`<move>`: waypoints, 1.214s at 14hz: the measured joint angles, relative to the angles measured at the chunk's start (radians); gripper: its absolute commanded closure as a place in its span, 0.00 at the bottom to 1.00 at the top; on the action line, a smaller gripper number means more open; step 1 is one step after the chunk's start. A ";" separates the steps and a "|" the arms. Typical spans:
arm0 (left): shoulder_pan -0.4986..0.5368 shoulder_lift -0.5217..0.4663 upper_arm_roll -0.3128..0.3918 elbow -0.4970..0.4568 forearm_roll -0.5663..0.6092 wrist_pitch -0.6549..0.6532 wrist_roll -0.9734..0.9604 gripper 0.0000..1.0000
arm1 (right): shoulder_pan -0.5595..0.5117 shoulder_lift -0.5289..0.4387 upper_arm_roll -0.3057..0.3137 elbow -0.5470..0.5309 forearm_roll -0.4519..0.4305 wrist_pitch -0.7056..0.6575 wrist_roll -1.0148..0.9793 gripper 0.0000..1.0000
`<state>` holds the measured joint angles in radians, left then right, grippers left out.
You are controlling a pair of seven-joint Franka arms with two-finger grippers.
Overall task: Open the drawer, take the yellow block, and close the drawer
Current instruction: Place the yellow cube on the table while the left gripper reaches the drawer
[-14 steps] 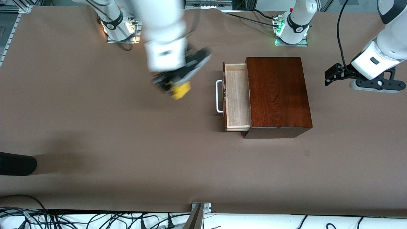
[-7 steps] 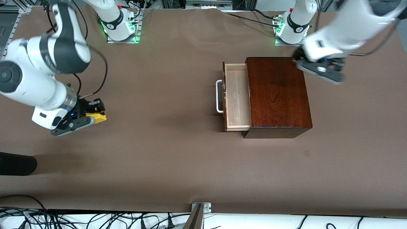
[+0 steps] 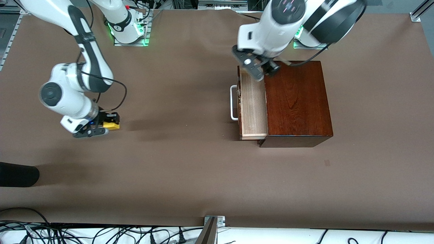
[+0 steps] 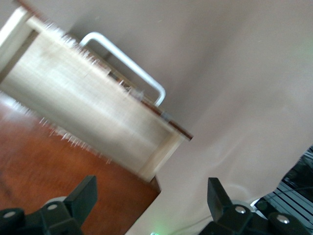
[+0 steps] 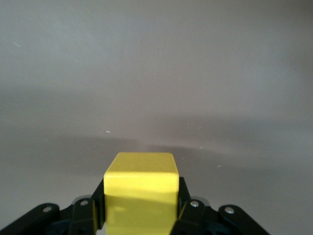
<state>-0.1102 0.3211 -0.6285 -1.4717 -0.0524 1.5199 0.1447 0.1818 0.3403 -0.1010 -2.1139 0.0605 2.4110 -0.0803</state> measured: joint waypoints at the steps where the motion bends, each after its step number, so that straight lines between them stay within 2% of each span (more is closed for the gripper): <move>1: -0.018 0.062 0.000 0.036 0.000 0.029 0.032 0.00 | 0.000 0.008 0.005 -0.041 0.000 0.043 0.017 1.00; 4: -0.063 0.202 0.000 0.087 0.015 0.198 0.217 0.00 | 0.000 0.024 0.010 -0.091 0.000 0.114 0.037 1.00; 6: -0.102 0.263 0.001 0.091 0.084 0.299 0.333 0.00 | 0.000 0.040 0.010 -0.112 0.000 0.171 0.037 1.00; 7: -0.125 0.289 0.000 0.091 0.131 0.340 0.375 0.00 | 0.000 0.049 0.010 -0.121 0.000 0.193 0.037 0.84; 8: -0.150 0.312 0.001 0.092 0.183 0.372 0.410 0.00 | 0.000 0.048 0.010 -0.127 0.000 0.202 0.038 0.52; 9: -0.173 0.335 0.001 0.092 0.245 0.394 0.442 0.00 | 0.000 0.047 0.010 -0.129 0.000 0.205 0.038 0.10; 10: -0.191 0.360 0.002 0.093 0.305 0.411 0.472 0.00 | 0.000 0.047 0.010 -0.130 0.000 0.206 0.038 0.00; 14: -0.216 0.430 0.003 0.090 0.380 0.422 0.523 0.00 | 0.000 0.004 0.011 -0.103 0.000 0.153 0.035 0.00; 17: -0.214 0.439 0.017 0.078 0.386 0.337 0.526 0.00 | 0.001 -0.136 0.011 0.025 0.000 -0.140 0.033 0.00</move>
<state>-0.3246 0.7597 -0.6111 -1.3938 0.3331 1.8570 0.6708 0.1823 0.2043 -0.0899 -2.0884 0.0604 2.2708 -0.0476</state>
